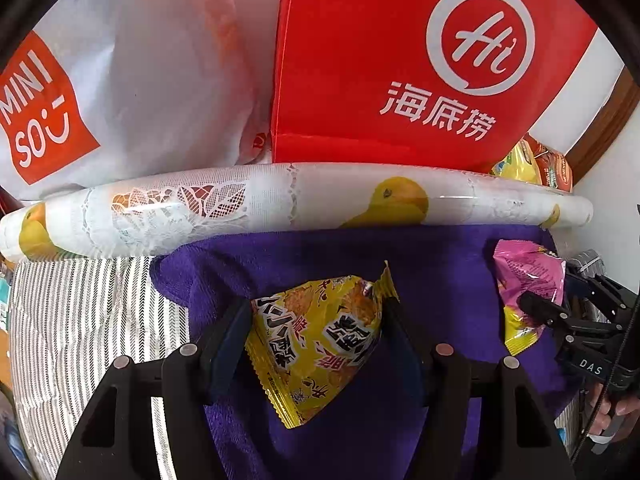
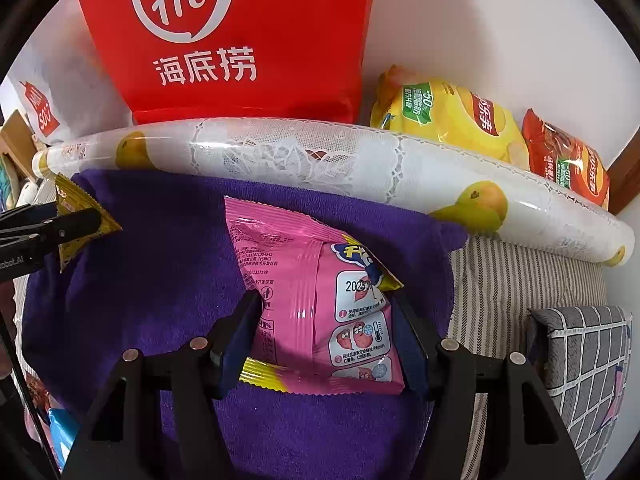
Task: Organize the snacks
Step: 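Lower both bags onto the purple towel and open both tools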
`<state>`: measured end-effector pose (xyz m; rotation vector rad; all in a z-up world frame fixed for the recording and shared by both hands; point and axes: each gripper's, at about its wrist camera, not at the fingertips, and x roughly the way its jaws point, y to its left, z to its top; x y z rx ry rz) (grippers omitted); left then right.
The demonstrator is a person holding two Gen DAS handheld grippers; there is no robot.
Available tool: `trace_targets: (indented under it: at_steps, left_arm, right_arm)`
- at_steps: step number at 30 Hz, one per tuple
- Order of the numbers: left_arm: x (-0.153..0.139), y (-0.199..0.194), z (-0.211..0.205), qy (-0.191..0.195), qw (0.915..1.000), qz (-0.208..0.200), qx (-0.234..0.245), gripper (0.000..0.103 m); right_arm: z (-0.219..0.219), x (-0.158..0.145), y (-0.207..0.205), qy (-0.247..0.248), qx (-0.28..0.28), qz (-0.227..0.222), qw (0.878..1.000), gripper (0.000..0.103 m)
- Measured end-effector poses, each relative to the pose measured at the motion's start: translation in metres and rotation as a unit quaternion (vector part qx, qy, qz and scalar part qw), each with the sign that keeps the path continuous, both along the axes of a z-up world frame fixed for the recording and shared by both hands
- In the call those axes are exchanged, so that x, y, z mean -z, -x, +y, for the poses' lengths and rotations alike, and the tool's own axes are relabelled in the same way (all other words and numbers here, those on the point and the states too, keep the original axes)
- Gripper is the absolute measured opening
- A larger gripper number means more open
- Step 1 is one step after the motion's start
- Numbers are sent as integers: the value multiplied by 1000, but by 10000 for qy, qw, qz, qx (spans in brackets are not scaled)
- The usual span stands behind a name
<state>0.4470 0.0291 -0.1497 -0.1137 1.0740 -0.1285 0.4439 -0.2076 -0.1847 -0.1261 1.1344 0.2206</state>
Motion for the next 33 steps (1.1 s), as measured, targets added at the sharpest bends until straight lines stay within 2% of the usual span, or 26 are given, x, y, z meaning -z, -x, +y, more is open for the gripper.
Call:
trace_targets:
  at_steps: [3,8,10,12,19,27,33]
  left_arm:
    - [3,-2,-4,-20,10000,11,-7,64]
    - [5,-5,-7,49,10000,24,-22,64]
    - [6,-5,-7,68,10000,54,-18,65]
    - [7,-6,-7,87,9999,59,-27,65]
    - [0,-3,-2,171,9998,11,-54,72]
    - [-22,8,-5,86,9996,-270,69,74]
    - [-47,21,3,341,9976,-578,145,74]
  right_arm:
    - [-1,0,2,113,-10,-42,9999,70]
    - [4,-1,4,240,-128,-51,9996,72]
    - [5,-3,4,265,-173,-77,9995,79]
    - [5,-6,6,290,-186,-169,9993,82]
    - [4,-22,13,258,-167,-402,9987,82]
    - [8,-45,20,45,-122,-752,9971,82]
    - [8,-64,28,-8,15,-1066,9943,82]
